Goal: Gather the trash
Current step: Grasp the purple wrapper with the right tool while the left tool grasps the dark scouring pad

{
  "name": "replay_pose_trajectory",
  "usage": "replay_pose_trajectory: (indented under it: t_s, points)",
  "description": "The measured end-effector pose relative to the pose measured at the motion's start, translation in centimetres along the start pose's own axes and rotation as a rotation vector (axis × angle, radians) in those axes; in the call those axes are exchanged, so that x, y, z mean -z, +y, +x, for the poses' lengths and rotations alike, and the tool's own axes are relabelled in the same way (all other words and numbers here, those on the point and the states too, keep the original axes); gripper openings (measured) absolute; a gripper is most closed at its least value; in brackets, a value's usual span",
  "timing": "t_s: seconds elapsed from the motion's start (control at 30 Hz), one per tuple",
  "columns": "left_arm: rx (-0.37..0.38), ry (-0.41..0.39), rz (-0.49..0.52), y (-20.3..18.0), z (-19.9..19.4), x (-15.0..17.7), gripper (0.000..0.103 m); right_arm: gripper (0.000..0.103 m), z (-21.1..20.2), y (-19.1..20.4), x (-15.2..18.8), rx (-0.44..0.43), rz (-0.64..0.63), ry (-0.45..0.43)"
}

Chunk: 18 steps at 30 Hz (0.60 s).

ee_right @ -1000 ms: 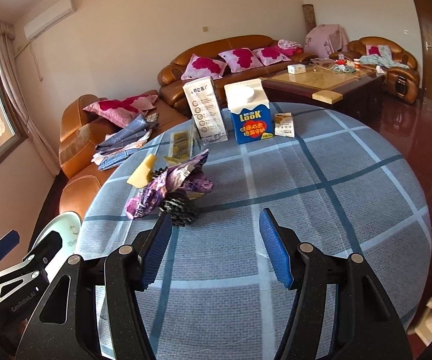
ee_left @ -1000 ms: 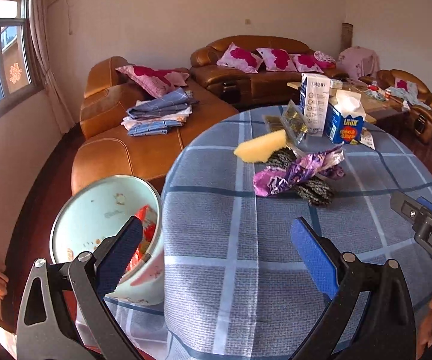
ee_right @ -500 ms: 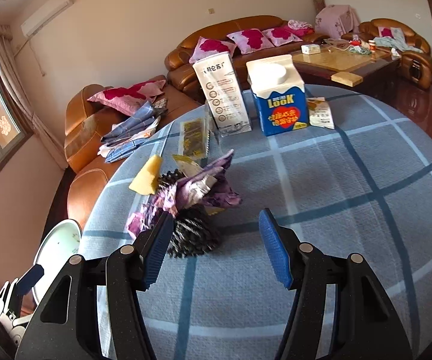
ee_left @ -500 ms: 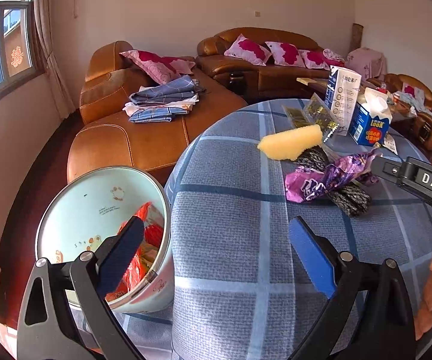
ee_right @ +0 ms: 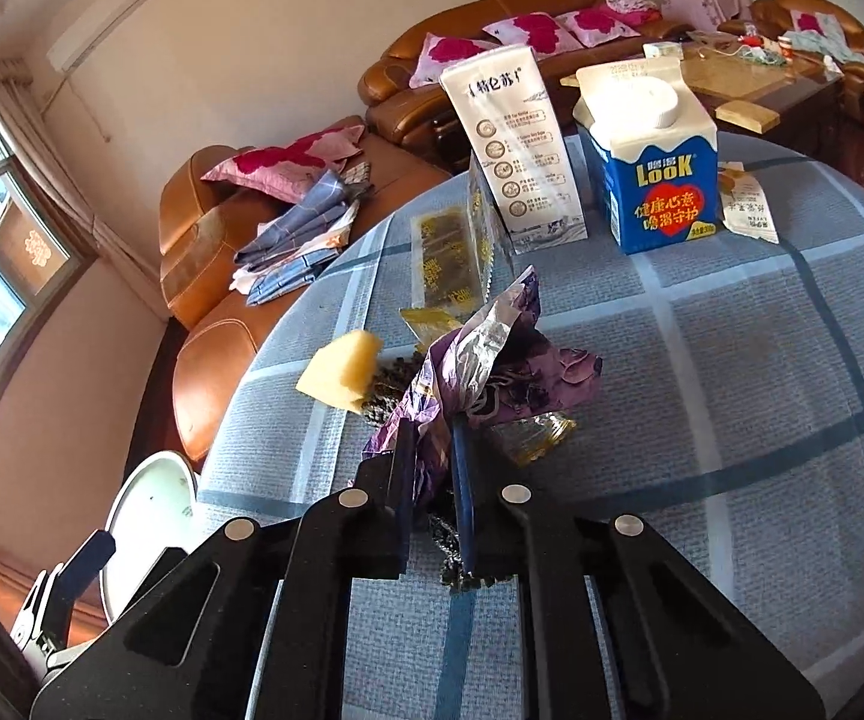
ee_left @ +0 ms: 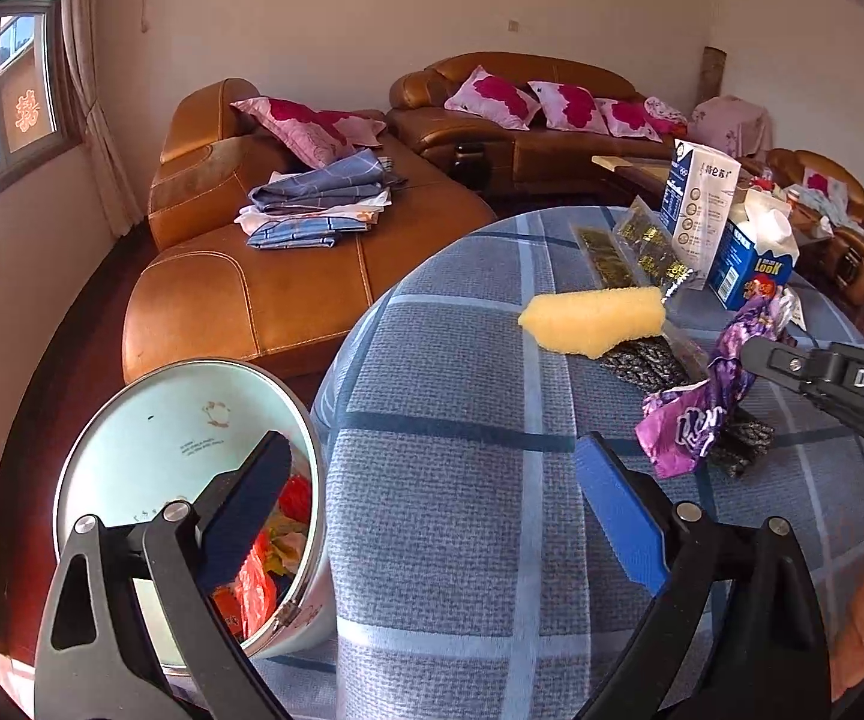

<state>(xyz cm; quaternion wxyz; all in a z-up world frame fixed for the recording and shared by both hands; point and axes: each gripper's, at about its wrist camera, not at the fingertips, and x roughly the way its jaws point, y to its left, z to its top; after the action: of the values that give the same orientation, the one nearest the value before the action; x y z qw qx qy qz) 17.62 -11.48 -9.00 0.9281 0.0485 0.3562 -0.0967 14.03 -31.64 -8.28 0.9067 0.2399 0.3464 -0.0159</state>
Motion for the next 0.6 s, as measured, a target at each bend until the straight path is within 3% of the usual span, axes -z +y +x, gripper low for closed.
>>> replay_pose_trajectory:
  t_s: [0.13, 0.27, 0.47, 0.6]
  points:
    - [0.045, 0.017, -0.007, -1.5, 0.6, -0.3, 0.091, 0.013, -3.8, -2.0, -0.8, -0.050, 0.041, -0.077]
    - [0.074, 0.026, -0.004, -4.1, 1.2, -0.7, 0.090, 0.013, -6.7, -4.0, -1.5, 0.073, 0.014, -0.157]
    - [0.140, 0.045, -0.050, -8.9, 2.8, -2.0, 0.085, 0.013, -7.7, -9.0, -1.2, 0.150, 0.083, -0.146]
    - [0.186, 0.118, -0.101, -11.5, 5.0, -1.9, 0.084, 0.014, -8.1, -10.4, -0.2, 0.148, 0.101, -0.136]
